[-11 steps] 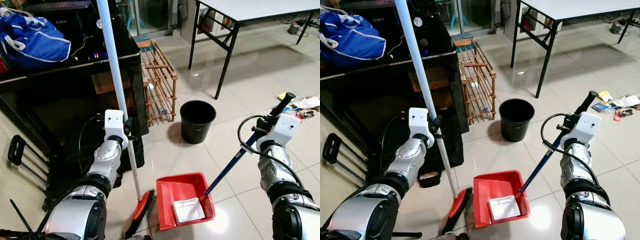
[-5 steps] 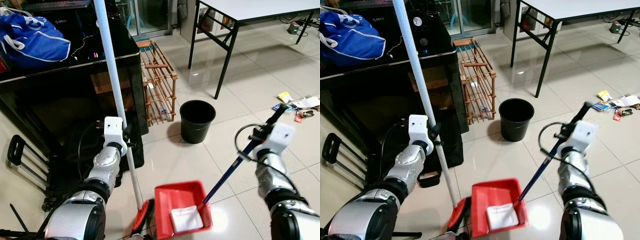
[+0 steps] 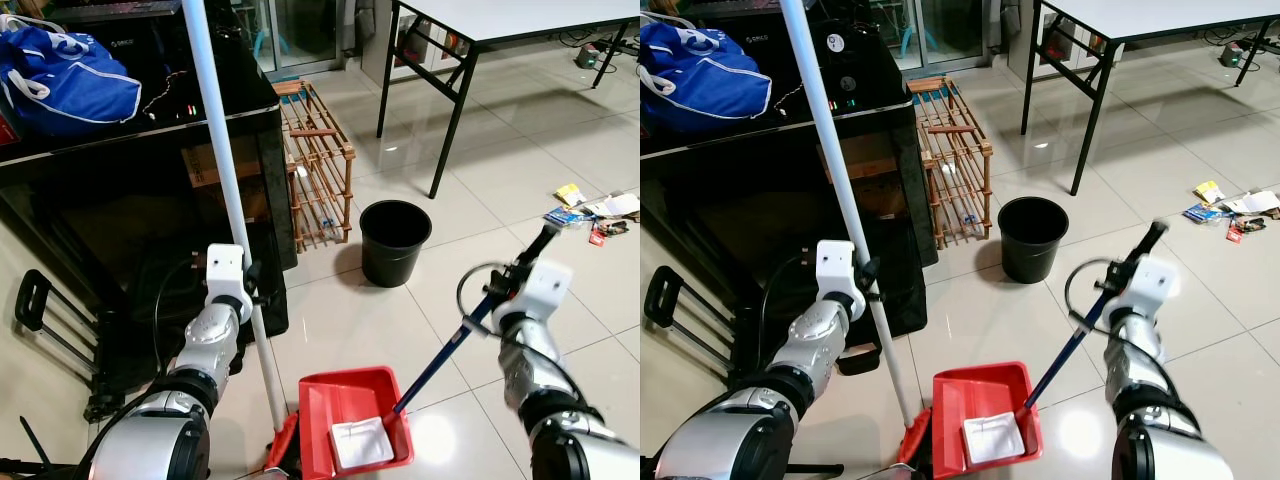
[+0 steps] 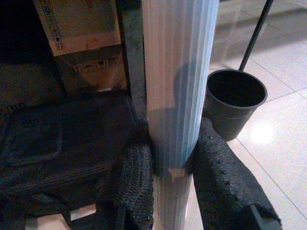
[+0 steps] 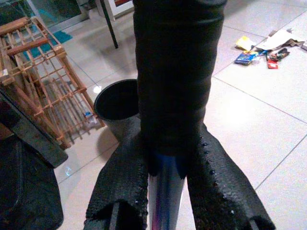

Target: Sweep floor

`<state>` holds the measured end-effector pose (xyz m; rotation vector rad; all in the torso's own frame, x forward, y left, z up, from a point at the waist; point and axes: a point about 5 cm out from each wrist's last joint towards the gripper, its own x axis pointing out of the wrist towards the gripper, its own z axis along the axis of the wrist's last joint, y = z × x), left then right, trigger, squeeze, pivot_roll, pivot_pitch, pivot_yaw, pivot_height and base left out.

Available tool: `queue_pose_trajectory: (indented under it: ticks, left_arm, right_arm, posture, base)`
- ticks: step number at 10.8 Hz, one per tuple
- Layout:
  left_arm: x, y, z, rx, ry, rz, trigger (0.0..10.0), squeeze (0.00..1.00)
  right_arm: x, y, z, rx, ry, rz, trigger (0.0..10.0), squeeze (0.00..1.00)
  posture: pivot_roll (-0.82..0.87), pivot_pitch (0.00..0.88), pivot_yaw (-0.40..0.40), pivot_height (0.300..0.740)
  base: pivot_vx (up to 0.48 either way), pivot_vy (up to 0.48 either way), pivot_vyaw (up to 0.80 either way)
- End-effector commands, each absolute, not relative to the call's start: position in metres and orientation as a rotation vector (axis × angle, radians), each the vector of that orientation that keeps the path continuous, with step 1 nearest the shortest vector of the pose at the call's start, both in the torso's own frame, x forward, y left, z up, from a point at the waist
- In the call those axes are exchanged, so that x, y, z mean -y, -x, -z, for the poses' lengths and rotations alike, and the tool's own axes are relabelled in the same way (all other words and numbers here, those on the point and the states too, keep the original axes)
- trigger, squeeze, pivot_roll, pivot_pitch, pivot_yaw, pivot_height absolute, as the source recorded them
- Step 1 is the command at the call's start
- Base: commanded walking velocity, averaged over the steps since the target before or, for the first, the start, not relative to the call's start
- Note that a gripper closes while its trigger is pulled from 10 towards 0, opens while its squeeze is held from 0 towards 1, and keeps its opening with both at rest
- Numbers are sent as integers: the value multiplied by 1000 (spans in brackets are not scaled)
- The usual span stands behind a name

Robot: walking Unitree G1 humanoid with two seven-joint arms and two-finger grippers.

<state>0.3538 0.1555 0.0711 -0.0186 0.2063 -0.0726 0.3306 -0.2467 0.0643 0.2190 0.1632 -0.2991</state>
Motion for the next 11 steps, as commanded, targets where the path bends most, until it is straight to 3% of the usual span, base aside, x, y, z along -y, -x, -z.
queue_pose_trajectory:
  ticks: [1,4,11]
  left_arm:
    - [-158,-351,-66,-232,9,74,10000,0]
    - [-157,-344,-56,-261,9,78,10000,0]
    - [-158,-340,-52,-272,11,78,10000,0]
  right_arm:
    - [244,-331,-65,-148,-212,280,10000,0]
    - [242,-324,-56,-167,-163,269,10000,0]
    - [278,-301,-51,-167,25,303,10000,0]
  posture:
    - [-18,168,92,740]
    - [-20,168,91,740]
    - [-32,188,86,740]
  base:
    - [0,0,0]
    - [0,0,0]
    - [0,0,0]
